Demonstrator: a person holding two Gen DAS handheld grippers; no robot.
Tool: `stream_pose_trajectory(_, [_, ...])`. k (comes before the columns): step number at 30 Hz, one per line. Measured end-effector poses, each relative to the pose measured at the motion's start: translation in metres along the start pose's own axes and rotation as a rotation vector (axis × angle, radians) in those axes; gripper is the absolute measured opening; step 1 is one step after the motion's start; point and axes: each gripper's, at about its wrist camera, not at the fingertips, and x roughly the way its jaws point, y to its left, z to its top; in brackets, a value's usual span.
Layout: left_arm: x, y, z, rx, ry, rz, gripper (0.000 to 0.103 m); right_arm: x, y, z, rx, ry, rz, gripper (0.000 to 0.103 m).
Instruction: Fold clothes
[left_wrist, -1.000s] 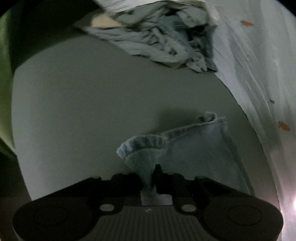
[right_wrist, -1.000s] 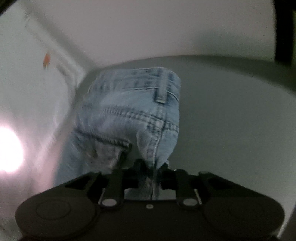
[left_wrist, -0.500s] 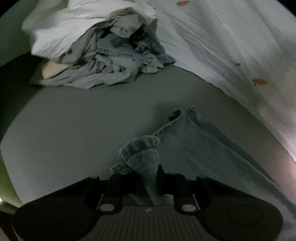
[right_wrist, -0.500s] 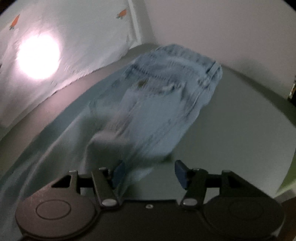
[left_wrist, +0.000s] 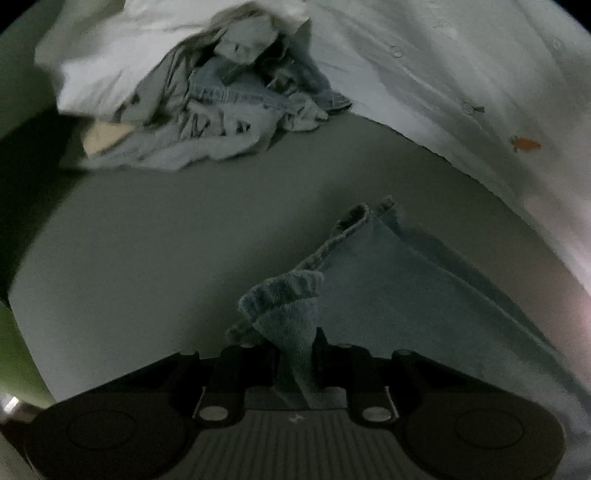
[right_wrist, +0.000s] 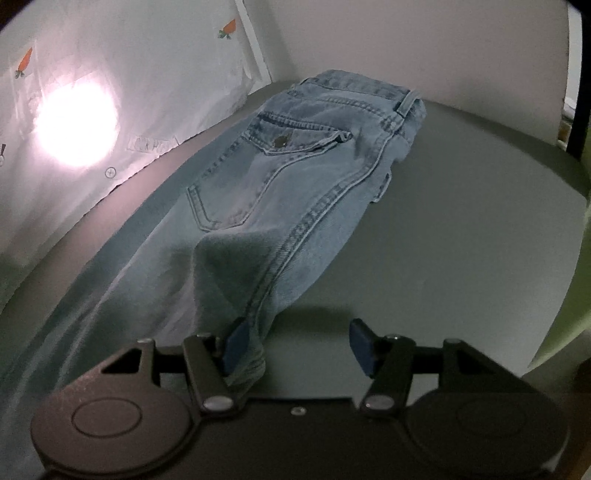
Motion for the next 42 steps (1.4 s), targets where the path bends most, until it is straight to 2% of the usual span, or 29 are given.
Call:
stream_pose_trajectory(4, [-0.028, -0.031, 0.025, 0.101, -0.101, -0.112, 0.015, -0.004, -0.002, 0.0, 0.014, 0.0, 0.008, 0.061])
stream_pose_trajectory(6, [-0.05, -0.052, 0.042, 0.136, -0.156, -0.198, 0.015, -0.005, -0.001, 0.001, 0.015, 0.0, 0.012, 0.061])
stream_pose_trajectory(10, [-0.109, -0.081, 0.075, 0.132, -0.301, -0.411, 0.014, -0.009, 0.003, 0.002, 0.024, -0.012, 0.028, 0.061])
stream_pose_trajectory(12, [-0.139, -0.085, 0.084, 0.138, -0.402, -0.48, 0.013, -0.014, 0.006, 0.003, 0.027, -0.03, 0.034, 0.061])
stream_pose_trajectory(16, [-0.147, -0.069, 0.08, 0.165, -0.481, -0.414, 0.013, -0.021, 0.011, -0.001, 0.023, -0.051, 0.026, 0.061])
stream_pose_trajectory(17, [-0.132, -0.058, 0.077, 0.15, -0.451, -0.37, 0.013, -0.023, 0.011, -0.002, 0.018, -0.052, 0.022, 0.061])
stream_pose_trajectory(19, [-0.083, -0.032, 0.066, 0.09, -0.334, -0.276, 0.014, -0.023, 0.013, -0.008, 0.002, -0.049, 0.006, 0.062])
stream_pose_trajectory(20, [-0.047, -0.016, 0.057, 0.053, -0.244, -0.213, 0.014, -0.022, 0.015, -0.011, -0.011, -0.044, -0.008, 0.062])
stream_pose_trajectory(23, [0.038, 0.012, 0.029, -0.001, -0.014, -0.123, 0.015, -0.02, 0.026, -0.023, -0.129, -0.032, -0.068, 0.067])
stream_pose_trajectory(24, [0.057, 0.016, 0.019, 0.018, 0.031, -0.101, 0.016, -0.021, 0.032, -0.028, -0.195, -0.036, -0.093, 0.072])
stream_pose_trajectory(25, [0.067, 0.015, 0.009, 0.048, 0.041, -0.073, 0.018, -0.022, 0.04, -0.032, -0.273, -0.044, -0.117, 0.074])
stream_pose_trajectory(28, [0.06, 0.006, -0.004, 0.074, -0.018, -0.027, 0.023, -0.027, 0.06, -0.045, -0.465, -0.081, -0.163, 0.078])
stream_pose_trajectory(33, [0.063, 0.026, -0.004, -0.039, 0.011, -0.041, 0.027, -0.025, 0.087, -0.069, -0.723, -0.1, -0.176, 0.082])
stream_pose_trajectory(36, [0.07, 0.03, -0.01, -0.006, 0.019, -0.044, 0.028, -0.016, 0.101, -0.078, -0.832, -0.095, -0.195, 0.082])
stream_pose_trajectory(40, [0.07, 0.02, -0.014, 0.04, 0.011, -0.01, 0.029, 0.004, 0.112, -0.074, -0.892, -0.141, -0.294, 0.083])
stream_pose_trajectory(42, [0.07, 0.019, -0.014, 0.025, 0.012, 0.0, 0.029, 0.015, 0.114, -0.071, -0.917, -0.152, -0.318, 0.083])
